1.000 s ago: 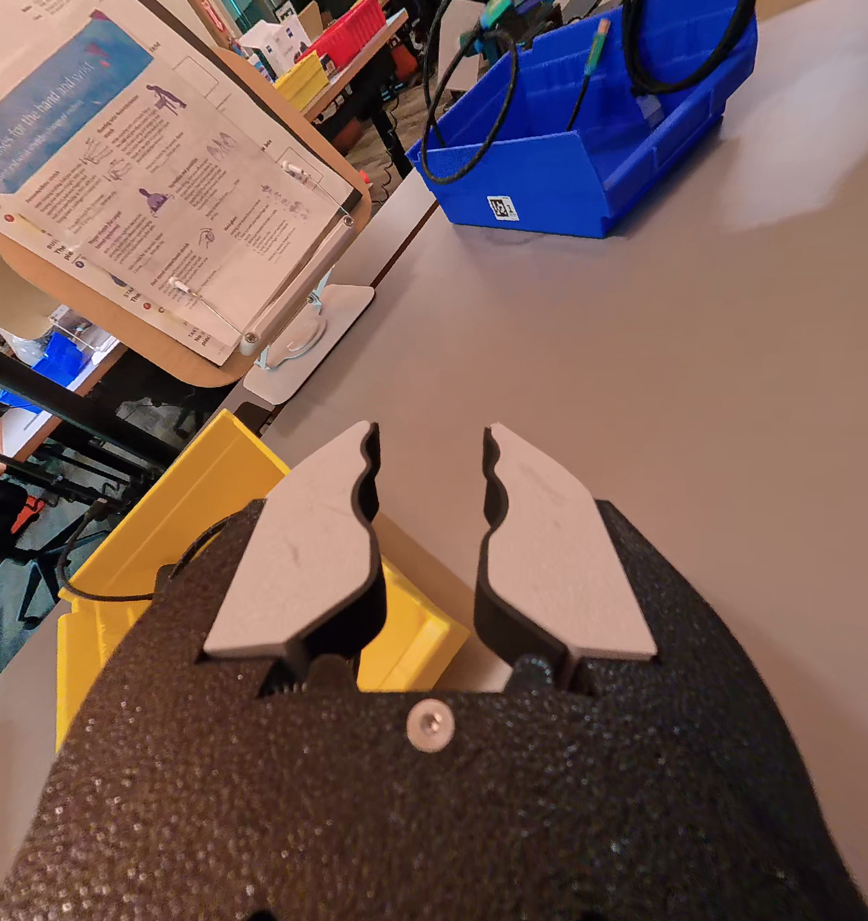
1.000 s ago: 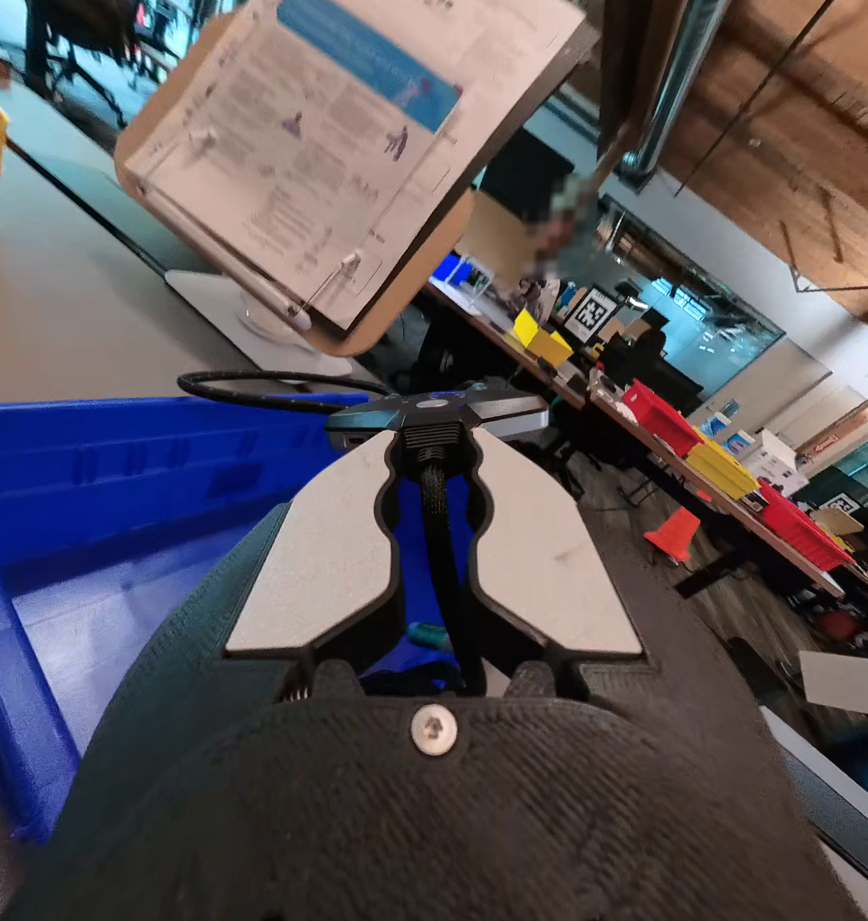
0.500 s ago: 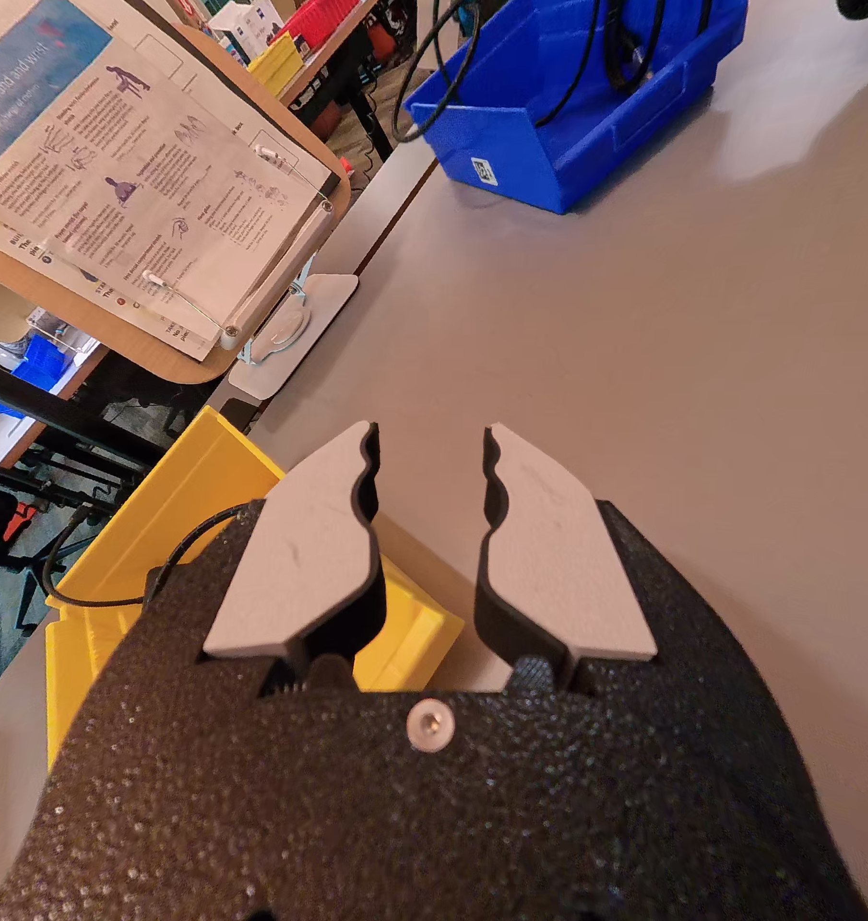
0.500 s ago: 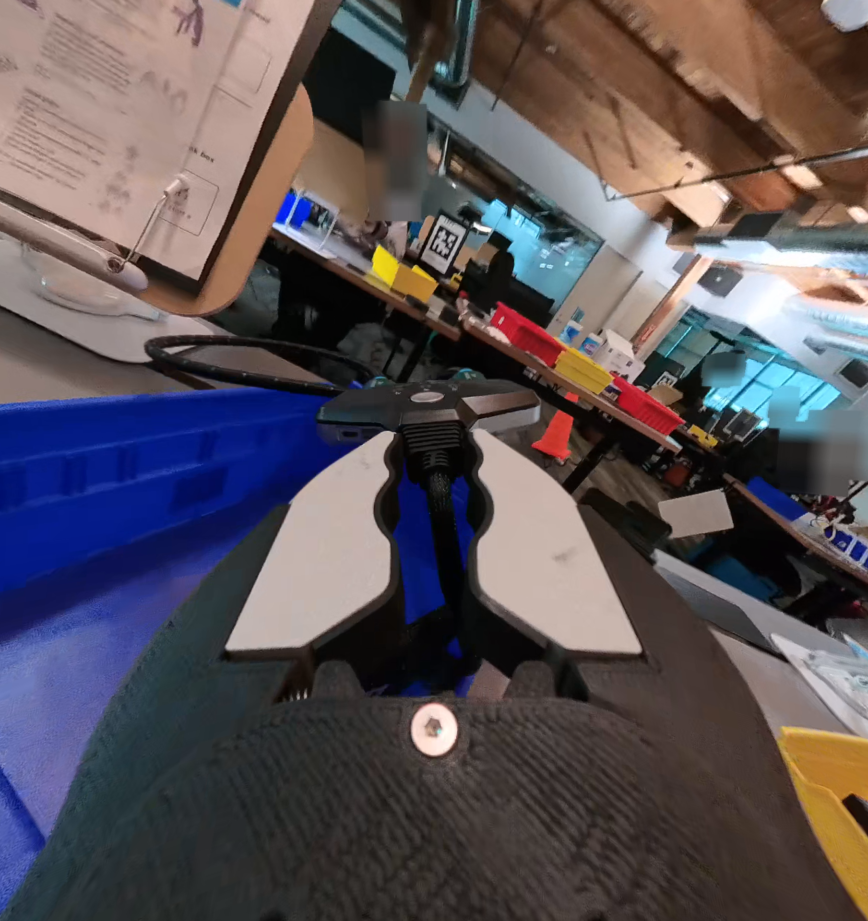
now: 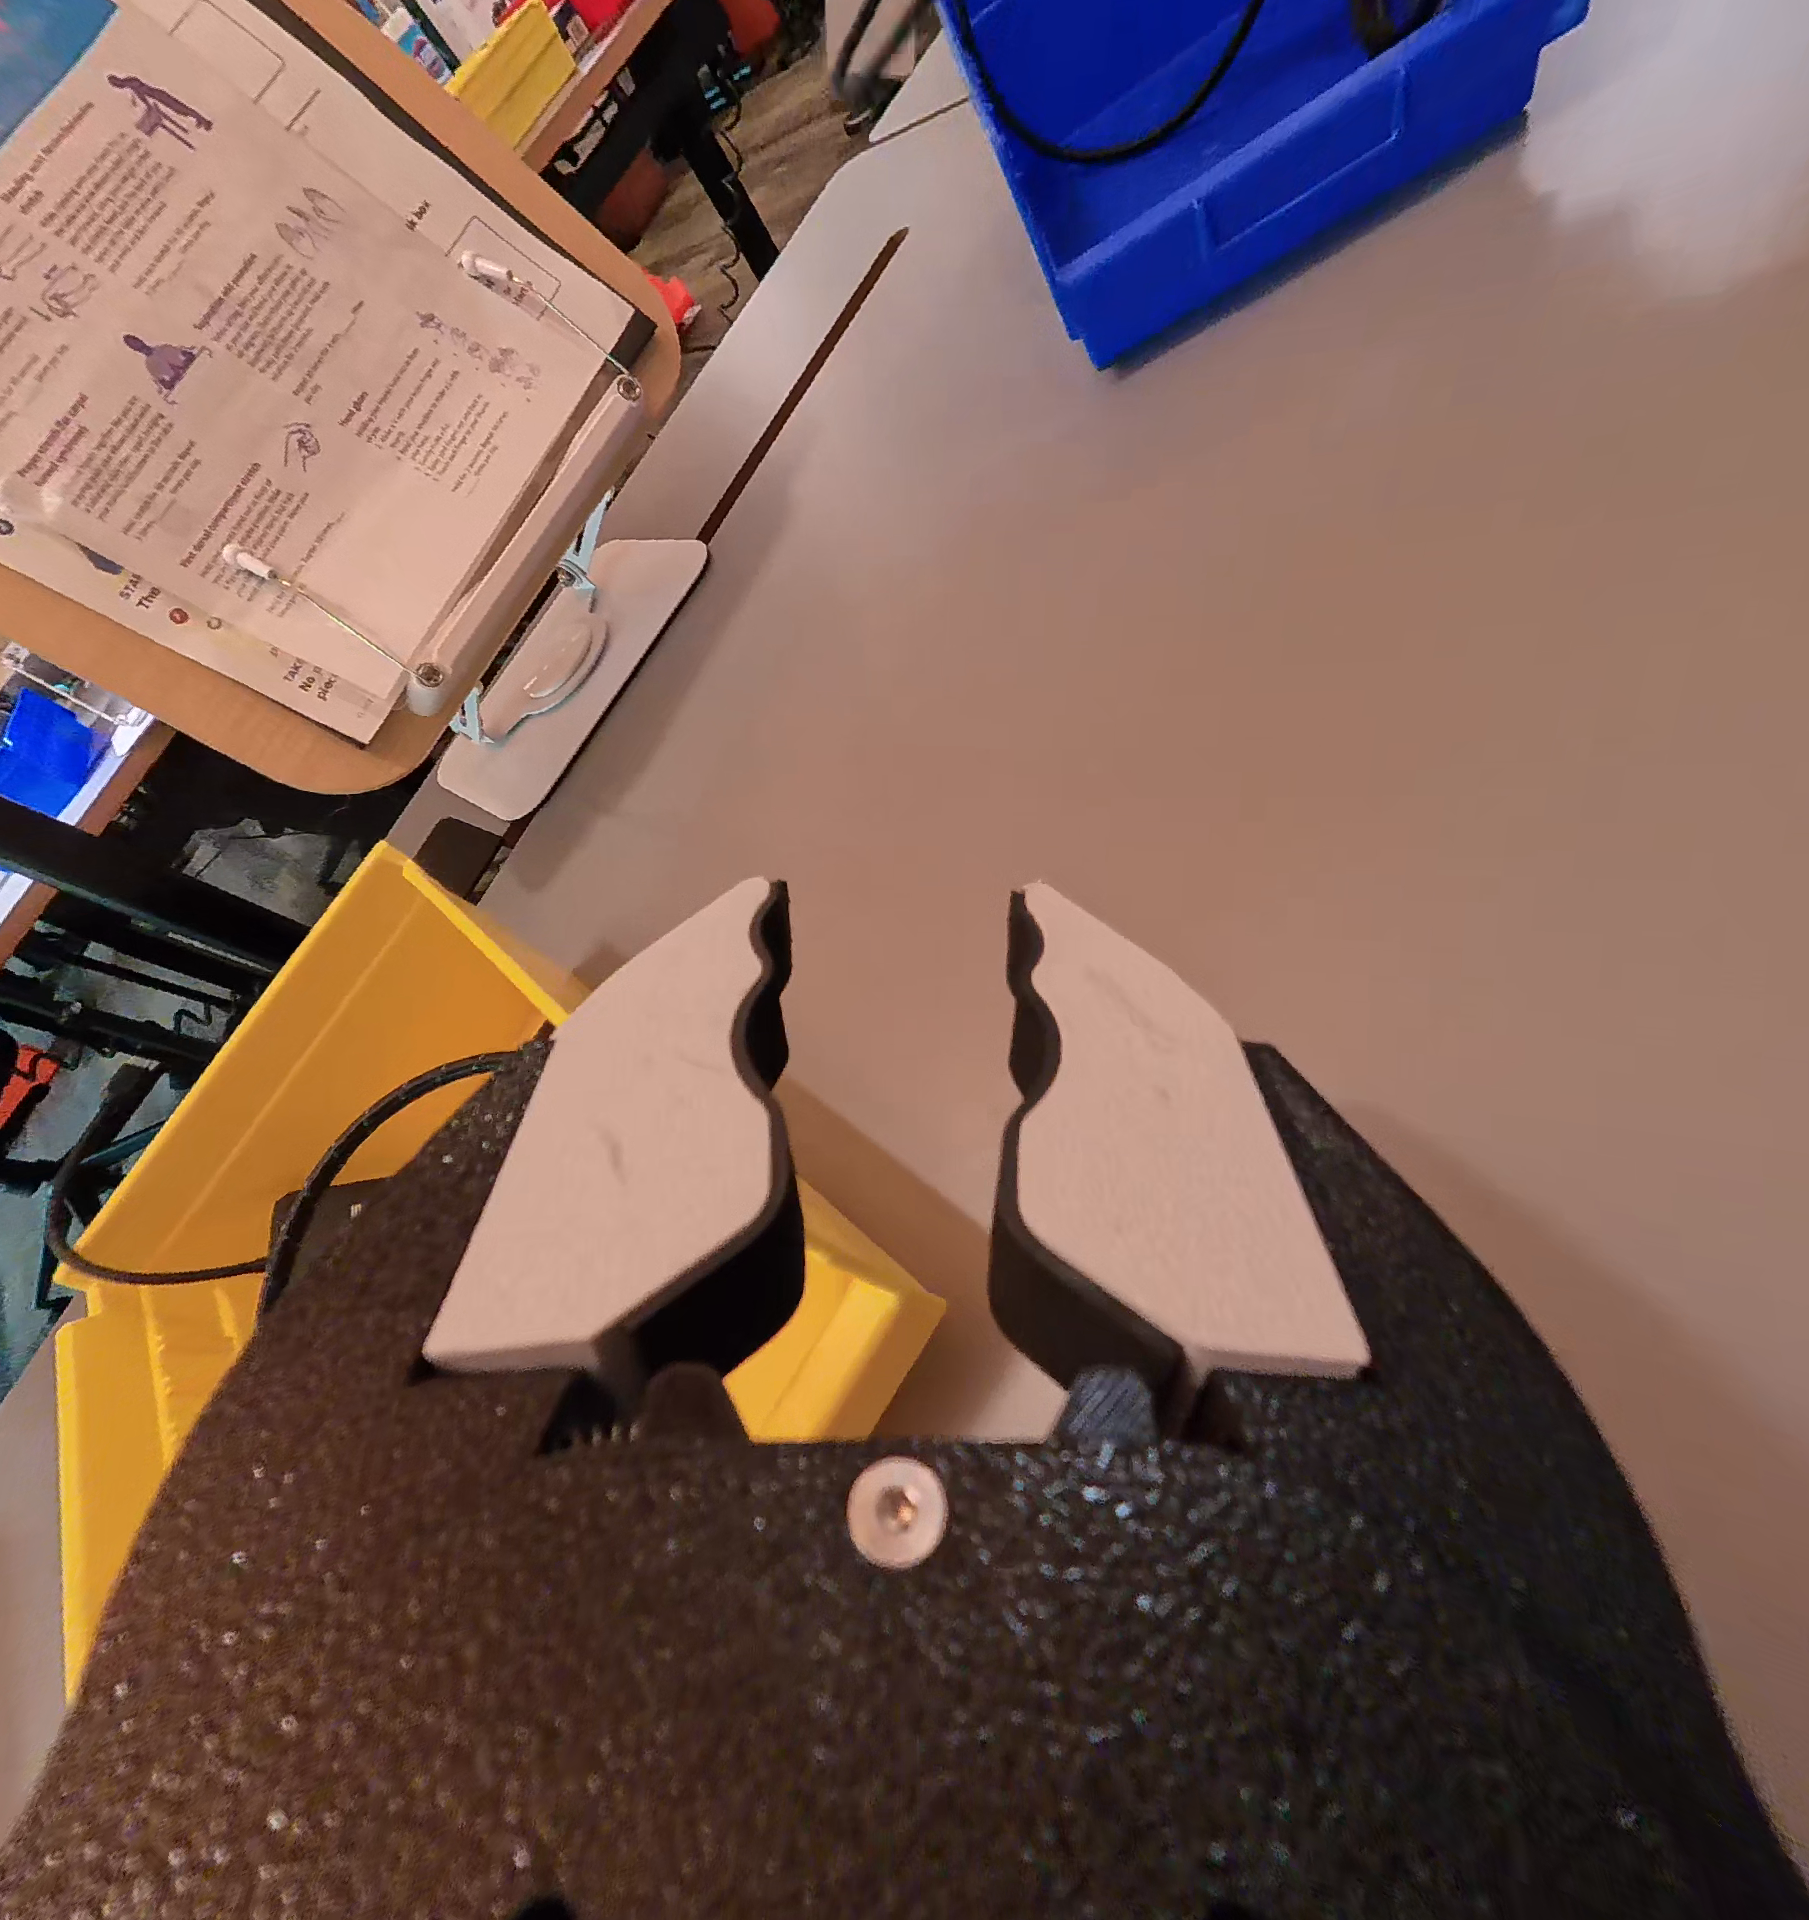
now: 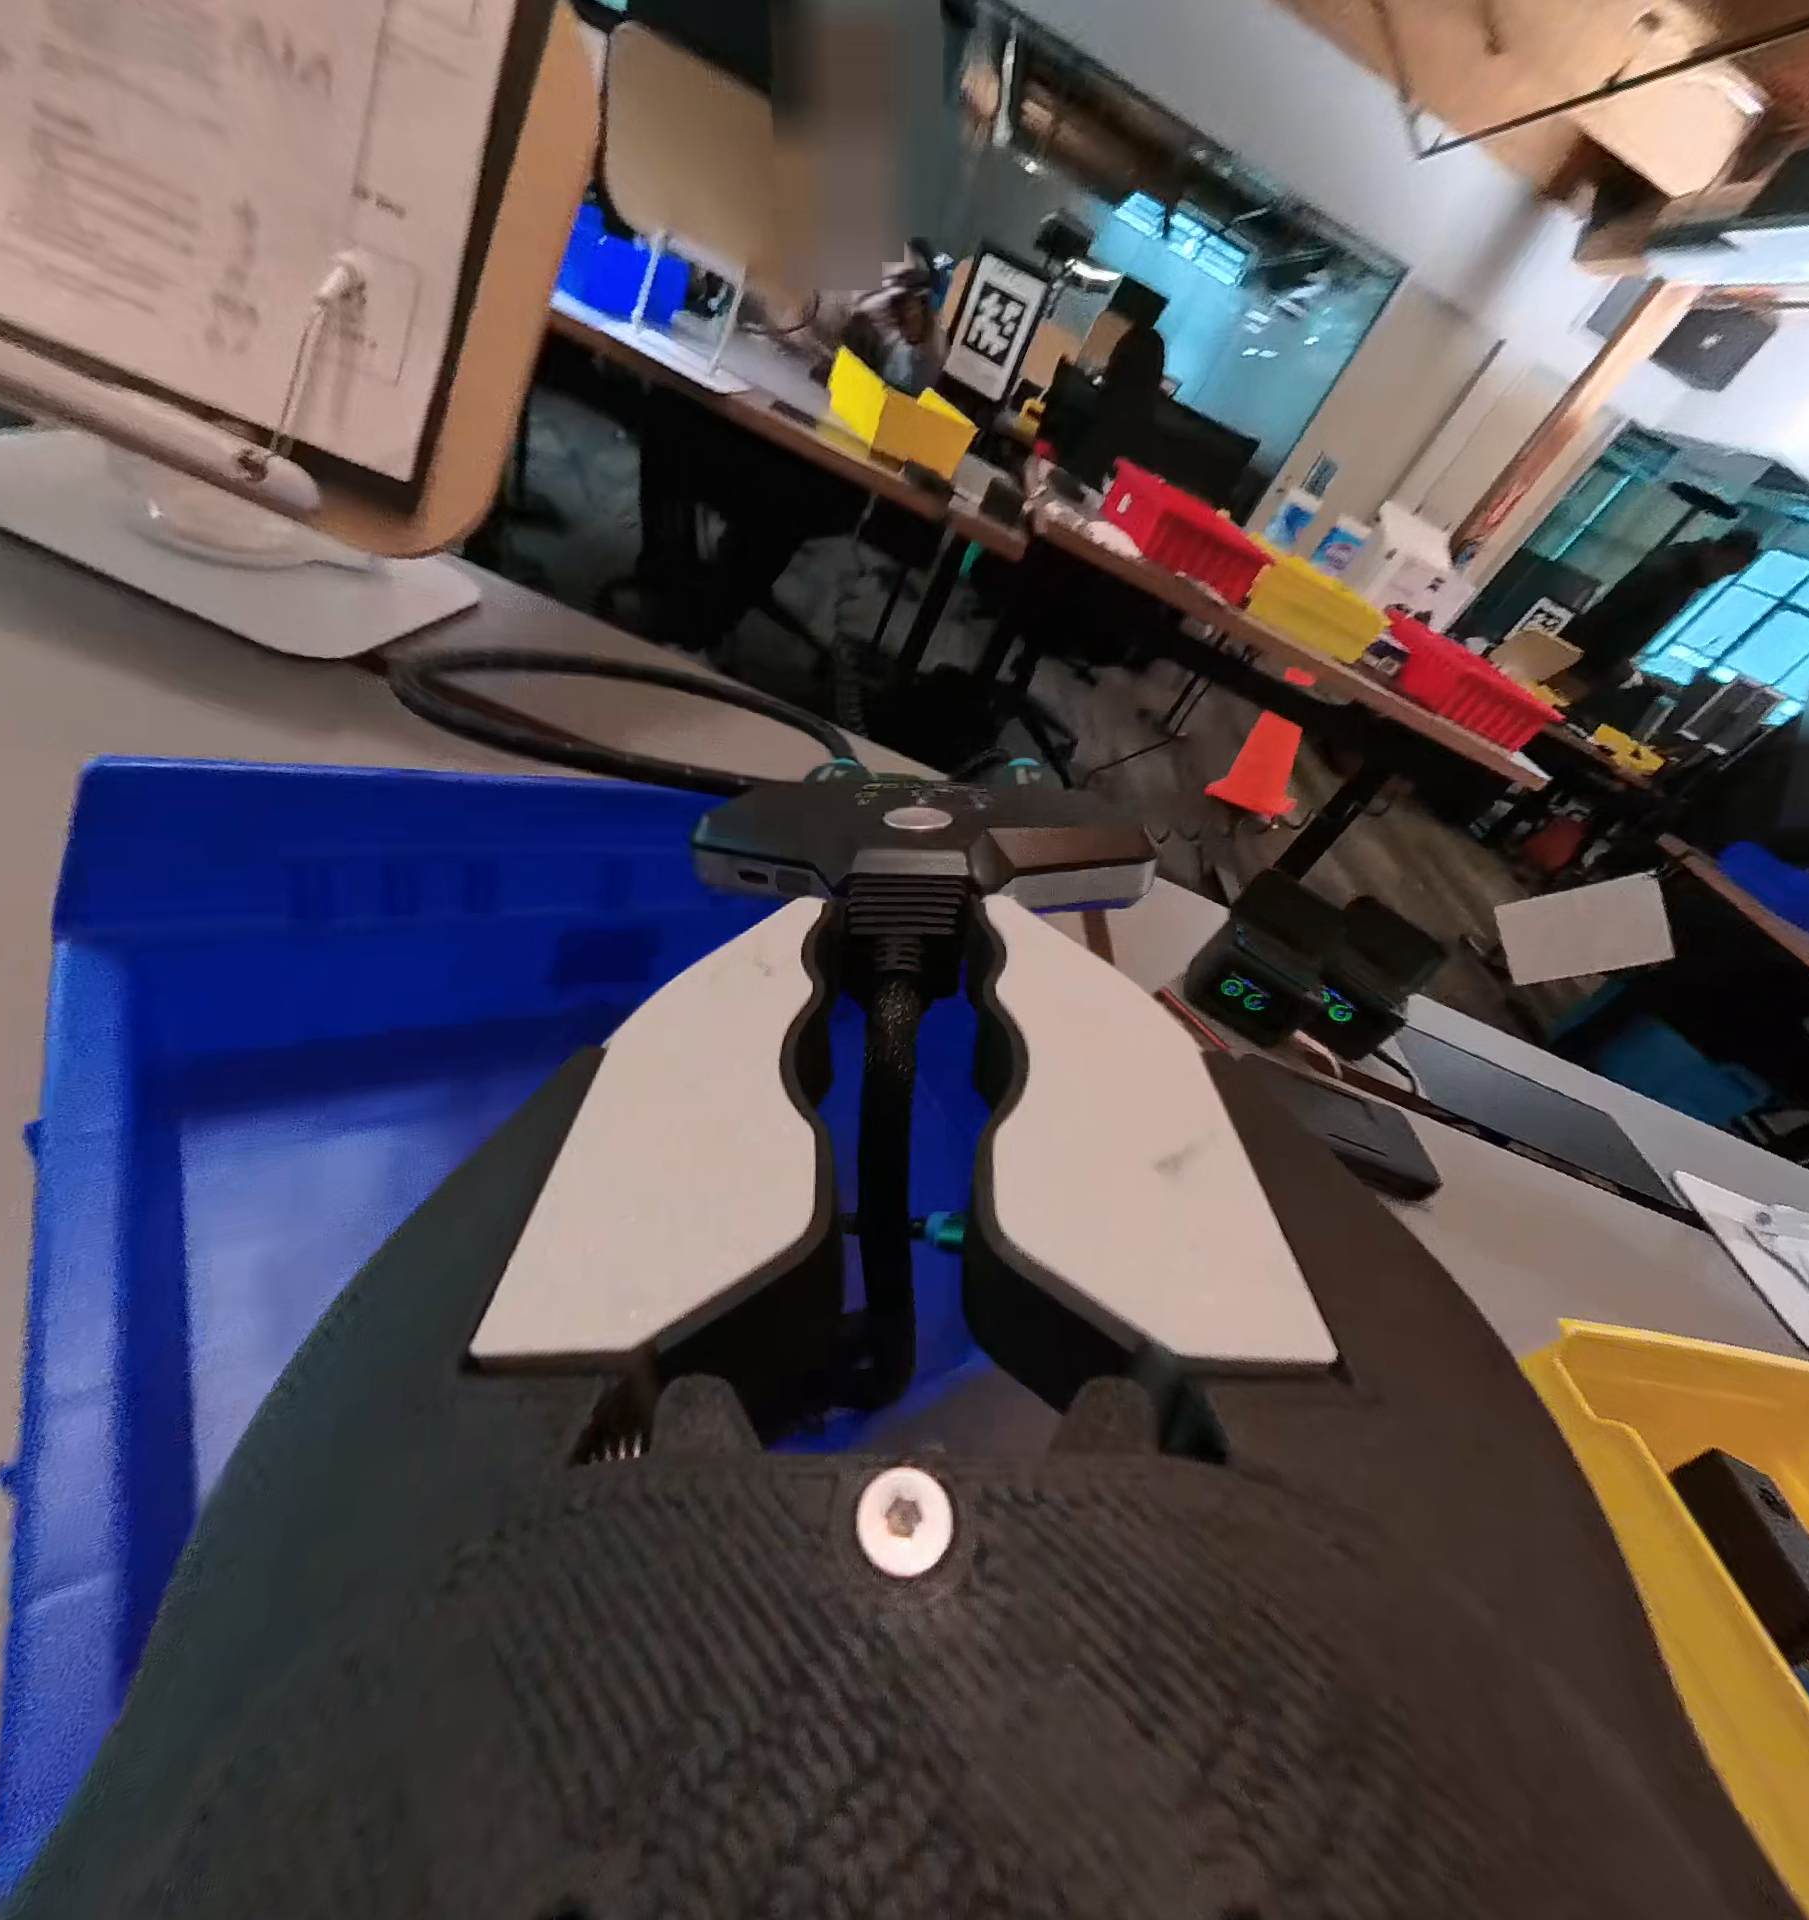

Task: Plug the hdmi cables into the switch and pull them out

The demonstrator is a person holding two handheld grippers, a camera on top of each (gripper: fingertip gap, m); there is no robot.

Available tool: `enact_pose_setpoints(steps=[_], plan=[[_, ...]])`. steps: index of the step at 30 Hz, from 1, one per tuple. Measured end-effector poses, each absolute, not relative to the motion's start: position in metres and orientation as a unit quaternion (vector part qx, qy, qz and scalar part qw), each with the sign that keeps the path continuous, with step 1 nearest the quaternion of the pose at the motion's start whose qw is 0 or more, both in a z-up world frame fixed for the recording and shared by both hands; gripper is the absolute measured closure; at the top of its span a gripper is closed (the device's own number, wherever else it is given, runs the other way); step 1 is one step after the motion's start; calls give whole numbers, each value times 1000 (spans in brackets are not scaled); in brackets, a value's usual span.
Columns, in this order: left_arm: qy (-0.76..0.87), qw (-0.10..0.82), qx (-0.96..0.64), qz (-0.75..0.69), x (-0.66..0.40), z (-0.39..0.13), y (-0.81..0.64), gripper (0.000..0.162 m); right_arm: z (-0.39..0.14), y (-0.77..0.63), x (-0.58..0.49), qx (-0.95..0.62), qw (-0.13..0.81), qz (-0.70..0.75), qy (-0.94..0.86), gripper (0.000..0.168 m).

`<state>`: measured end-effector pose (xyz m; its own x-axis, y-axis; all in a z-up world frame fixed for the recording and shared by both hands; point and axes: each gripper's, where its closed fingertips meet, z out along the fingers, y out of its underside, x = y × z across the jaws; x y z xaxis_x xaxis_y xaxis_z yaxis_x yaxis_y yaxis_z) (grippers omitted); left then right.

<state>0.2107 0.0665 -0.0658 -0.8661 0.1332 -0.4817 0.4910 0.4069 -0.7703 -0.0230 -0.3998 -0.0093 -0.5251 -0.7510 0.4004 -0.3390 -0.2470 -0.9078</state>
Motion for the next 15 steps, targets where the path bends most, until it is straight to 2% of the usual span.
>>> enact_pose_setpoints(steps=[3,5,9,13,15], plan=[[820,174,189,-511,211,-66,67,123,-21,-378,-10,-496,209,-582,610,143],[821,175,189,-510,211,-66,67,123,-34,-365,-5,-514,220,-542,628,150],[820,174,192,-510,211,-66,69,123,-52,-360,-2,-531,136,-580,603,154],[823,167,197,-506,209,-70,67,123,-82,-349,14,-581,114,-543,596,158],[826,166,202,-499,208,-73,66,123,-93,-347,18,-616,64,-521,587,160]])
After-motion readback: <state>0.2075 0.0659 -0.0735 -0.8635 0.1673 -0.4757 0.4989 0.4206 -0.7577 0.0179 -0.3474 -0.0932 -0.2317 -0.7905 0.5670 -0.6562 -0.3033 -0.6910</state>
